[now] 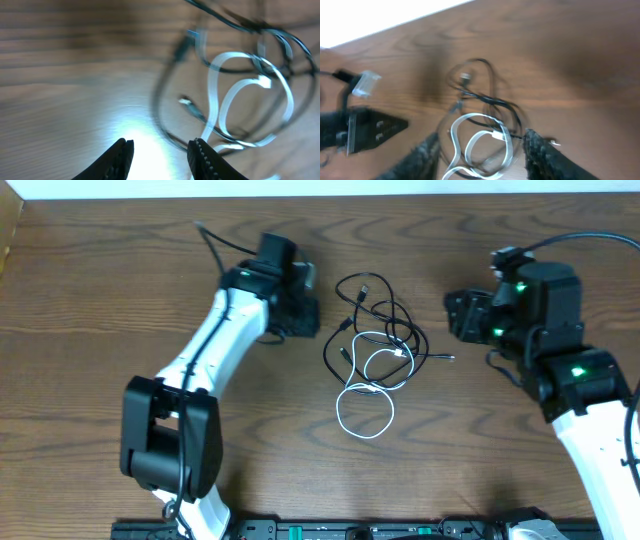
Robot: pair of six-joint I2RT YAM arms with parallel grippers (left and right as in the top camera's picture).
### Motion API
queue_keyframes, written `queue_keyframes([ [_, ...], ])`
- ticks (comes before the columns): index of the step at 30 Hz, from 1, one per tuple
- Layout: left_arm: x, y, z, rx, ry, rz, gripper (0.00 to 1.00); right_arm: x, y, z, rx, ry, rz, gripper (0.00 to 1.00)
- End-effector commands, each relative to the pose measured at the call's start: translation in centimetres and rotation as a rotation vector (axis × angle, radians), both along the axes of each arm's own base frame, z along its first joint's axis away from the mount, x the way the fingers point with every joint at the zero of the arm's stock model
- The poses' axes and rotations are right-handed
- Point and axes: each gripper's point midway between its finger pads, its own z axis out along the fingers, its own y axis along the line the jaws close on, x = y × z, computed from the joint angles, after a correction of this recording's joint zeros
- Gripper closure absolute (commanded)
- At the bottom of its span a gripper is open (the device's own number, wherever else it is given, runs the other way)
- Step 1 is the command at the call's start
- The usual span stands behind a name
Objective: Untangle cables
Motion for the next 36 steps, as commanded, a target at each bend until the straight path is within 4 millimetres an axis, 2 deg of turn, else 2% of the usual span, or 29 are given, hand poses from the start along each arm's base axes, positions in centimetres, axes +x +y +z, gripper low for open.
queue_keyframes([
  [1,-2.3,-3.3,-1.7,0.008,0.047,-0.087,0.55,-0.1,-2.2,-1.1,0.007,0.058,-0.056,0.43],
  [4,-2.6,-4.8,-2.9,0.053,0.039,-0.073,0.53,-0.8,-3.7,-2.2,-0.010,0.114,-0.086,0.41],
  [7,-2.3,-6.2,-4.1,0.076,0.022,-0.040,0.53,-1.3,-4.2,-2.7,-0.037,0.136,-0.075,0.40],
  [15,-0.9,-6.9,-8.6,0.194,-0.024,0.038,0.54,-1.8,-4.3,-3.1,-0.062,0.155,-0.050,0.38],
  [17,-0.7,-7.1,-9.2,0.192,-0.028,0.038,0.65,-1.8,-4.3,-3.1,-0.068,0.153,-0.044,0.38],
  [19,-0.6,-7.1,-9.3,0.190,-0.032,0.039,0.81,-1.8,-4.3,-3.1,-0.078,0.150,-0.037,0.38],
  [20,-0.4,-7.2,-9.2,0.187,-0.038,0.036,0.92,-1.8,-4.4,-3.2,-0.080,0.151,-0.037,0.38],
  [21,-0.3,-7.3,-9.0,0.184,-0.046,0.032,0.92,-1.8,-4.4,-3.2,-0.082,0.150,-0.035,0.38],
  [25,-0.1,-7.4,-6.6,0.163,-0.079,0.032,0.93,-1.8,-4.5,-3.2,-0.099,0.146,-0.026,0.39],
  [27,0.1,-7.5,-4.4,0.138,-0.115,0.036,0.93,-1.8,-4.5,-3.2,-0.108,0.144,-0.023,0.41],
  [30,0.3,-7.6,0.2,0.085,-0.193,0.044,0.93,-1.8,-4.5,-3.2,-0.122,0.140,-0.008,0.55],
  [33,0.4,-7.4,5.0,0.035,-0.292,0.061,0.92,-1.8,-4.5,-3.4,-0.130,0.141,0.001,0.89],
  [34,0.5,-7.1,6.6,0.027,-0.329,0.071,0.92,-1.8,-4.5,-3.5,-0.131,0.144,0.001,0.92],
  [36,0.6,-6.5,9.8,0.010,-0.408,0.097,0.93,-1.8,-4.6,-3.7,-0.134,0.152,-0.002,0.90],
])
